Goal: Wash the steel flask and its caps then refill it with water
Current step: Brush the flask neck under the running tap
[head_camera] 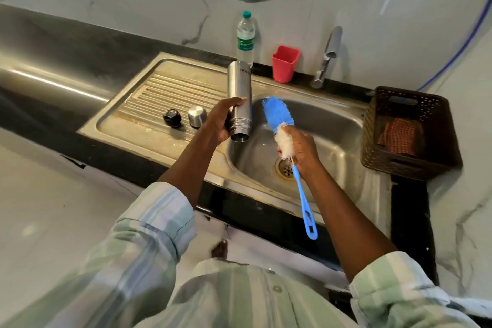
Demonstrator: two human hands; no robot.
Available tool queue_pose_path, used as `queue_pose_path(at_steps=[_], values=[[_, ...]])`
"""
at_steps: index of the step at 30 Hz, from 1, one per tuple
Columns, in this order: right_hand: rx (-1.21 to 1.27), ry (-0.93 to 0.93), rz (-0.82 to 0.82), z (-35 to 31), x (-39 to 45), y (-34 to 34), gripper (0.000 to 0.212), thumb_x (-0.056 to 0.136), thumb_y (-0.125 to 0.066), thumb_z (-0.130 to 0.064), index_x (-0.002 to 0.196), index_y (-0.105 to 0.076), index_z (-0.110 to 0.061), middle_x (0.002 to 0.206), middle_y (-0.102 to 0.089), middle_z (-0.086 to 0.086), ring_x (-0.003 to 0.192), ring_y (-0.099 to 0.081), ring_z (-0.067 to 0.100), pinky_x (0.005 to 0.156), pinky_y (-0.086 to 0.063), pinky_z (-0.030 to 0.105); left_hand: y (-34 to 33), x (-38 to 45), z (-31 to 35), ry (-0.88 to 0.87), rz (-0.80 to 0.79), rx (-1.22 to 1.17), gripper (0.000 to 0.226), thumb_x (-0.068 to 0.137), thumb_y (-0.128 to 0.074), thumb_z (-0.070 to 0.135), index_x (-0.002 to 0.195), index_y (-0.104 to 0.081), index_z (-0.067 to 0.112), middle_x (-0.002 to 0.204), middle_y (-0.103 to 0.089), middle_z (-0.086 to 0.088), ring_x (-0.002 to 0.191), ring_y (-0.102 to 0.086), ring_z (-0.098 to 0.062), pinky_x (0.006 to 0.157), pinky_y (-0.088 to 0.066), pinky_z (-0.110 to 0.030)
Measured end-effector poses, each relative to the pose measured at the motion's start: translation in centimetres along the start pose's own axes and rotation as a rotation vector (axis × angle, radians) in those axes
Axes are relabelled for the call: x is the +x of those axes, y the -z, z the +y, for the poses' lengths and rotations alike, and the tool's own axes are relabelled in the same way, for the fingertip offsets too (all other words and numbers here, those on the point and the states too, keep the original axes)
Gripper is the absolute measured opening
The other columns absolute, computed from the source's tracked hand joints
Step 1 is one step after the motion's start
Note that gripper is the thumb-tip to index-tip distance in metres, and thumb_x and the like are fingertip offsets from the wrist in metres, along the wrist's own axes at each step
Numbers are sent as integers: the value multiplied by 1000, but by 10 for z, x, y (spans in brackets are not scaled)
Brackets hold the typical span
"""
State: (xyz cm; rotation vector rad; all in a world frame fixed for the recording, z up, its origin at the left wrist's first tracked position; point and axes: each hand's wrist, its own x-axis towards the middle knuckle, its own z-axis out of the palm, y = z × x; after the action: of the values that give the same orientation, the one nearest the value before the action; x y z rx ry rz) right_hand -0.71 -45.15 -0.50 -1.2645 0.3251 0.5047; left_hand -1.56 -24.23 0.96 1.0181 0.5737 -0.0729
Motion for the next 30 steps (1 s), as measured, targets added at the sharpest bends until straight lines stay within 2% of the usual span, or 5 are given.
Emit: queue_pose_path(at_steps=[11, 14, 16, 24, 30], values=[[23, -139, -148, 15, 56, -93, 21, 94, -59, -26, 88, -62, -6, 71, -61, 12, 39, -55, 17, 37, -39, 17, 75, 15, 69, -125, 64, -164, 30, 85, -69, 16, 108, -58, -1, 71, -66, -12, 62, -67, -26, 66, -59, -36], [108, -140, -168, 17, 70, -125, 21, 99, -50, -25, 89, -58, -8, 64, -59, 8, 37, -54, 15, 36, -38, 15, 100, 33, 90, -239, 114, -143, 56, 73, -79, 15, 120, -56, -3, 84, -67, -12, 76, -69, -26, 71, -60, -40], [69, -113, -149, 19, 80, -146, 18, 97, -55, -25, 88, -59, -10, 66, -57, 7, 36, -53, 14, 37, -38, 14, 116, 45, 105, -313, 167, -40, 78, 58, -84, 17, 128, -53, 4, 101, -67, -10, 89, -67, -24, 74, -59, -39], [100, -127, -101, 26, 129, -207, 16, 98, -52, -26, 90, -55, -13, 56, -62, 4, 34, -54, 15, 36, -40, 15, 174, 91, 146, -563, 191, 524, 74, 62, -80, 2, 124, -41, 16, 114, -57, 0, 102, -59, -13, 75, -52, -25], [119, -3, -5, 40, 139, -228, 16, 89, -68, -21, 93, -64, -6, 84, -62, 12, 53, -57, 19, 42, -45, 21, 208, 115, 140, -542, 138, 667, 84, 65, -82, 8, 134, -36, 22, 124, -53, 0, 114, -55, -18, 86, -51, -31]])
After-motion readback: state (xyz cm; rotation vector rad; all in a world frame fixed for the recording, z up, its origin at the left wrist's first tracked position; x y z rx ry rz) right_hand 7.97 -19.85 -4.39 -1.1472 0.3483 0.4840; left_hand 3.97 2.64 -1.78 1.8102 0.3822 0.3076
